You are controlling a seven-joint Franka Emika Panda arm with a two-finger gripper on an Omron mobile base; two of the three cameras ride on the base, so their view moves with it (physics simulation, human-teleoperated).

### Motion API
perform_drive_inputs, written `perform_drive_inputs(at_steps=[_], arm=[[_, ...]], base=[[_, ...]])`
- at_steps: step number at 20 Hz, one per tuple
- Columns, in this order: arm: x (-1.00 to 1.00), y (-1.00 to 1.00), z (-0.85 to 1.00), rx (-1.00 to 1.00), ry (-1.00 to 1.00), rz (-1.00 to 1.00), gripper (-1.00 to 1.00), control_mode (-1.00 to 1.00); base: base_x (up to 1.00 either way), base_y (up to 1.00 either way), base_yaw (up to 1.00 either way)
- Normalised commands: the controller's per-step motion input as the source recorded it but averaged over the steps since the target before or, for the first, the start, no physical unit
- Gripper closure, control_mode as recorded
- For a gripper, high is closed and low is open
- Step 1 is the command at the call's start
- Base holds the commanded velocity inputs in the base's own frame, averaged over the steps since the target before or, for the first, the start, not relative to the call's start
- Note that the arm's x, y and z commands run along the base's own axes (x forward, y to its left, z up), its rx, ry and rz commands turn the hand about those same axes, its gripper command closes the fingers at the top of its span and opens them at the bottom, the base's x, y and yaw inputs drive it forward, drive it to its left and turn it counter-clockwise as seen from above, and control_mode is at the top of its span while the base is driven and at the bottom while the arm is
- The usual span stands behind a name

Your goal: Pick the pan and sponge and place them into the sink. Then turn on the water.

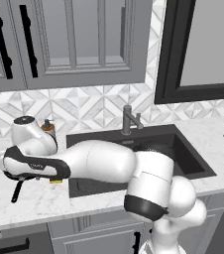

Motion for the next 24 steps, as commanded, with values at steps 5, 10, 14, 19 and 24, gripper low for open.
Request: perform_drive_inputs(at_steps=[5, 10, 14, 19, 24], arm=[[0.25, 0.33, -0.26, -0.07, 0.0, 0.0, -1.0, -1.0], [0.24, 0.27, -0.24, -0.07, 0.0, 0.0, -1.0, -1.0], [0.15, 0.15, -0.38, -0.07, 0.0, 0.0, -1.0, -1.0], [0.14, 0.01, -0.45, -0.04, -0.05, 0.0, -1.0, -1.0], [0.15, 0.0, -0.43, -0.01, -0.12, 0.0, -1.0, -1.0]], base=[[0.0, 0.0, 0.0], [0.0, 0.0, 0.0], [0.0, 0.0, 0.0], [0.0, 0.0, 0.0], [0.0, 0.0, 0.0]])
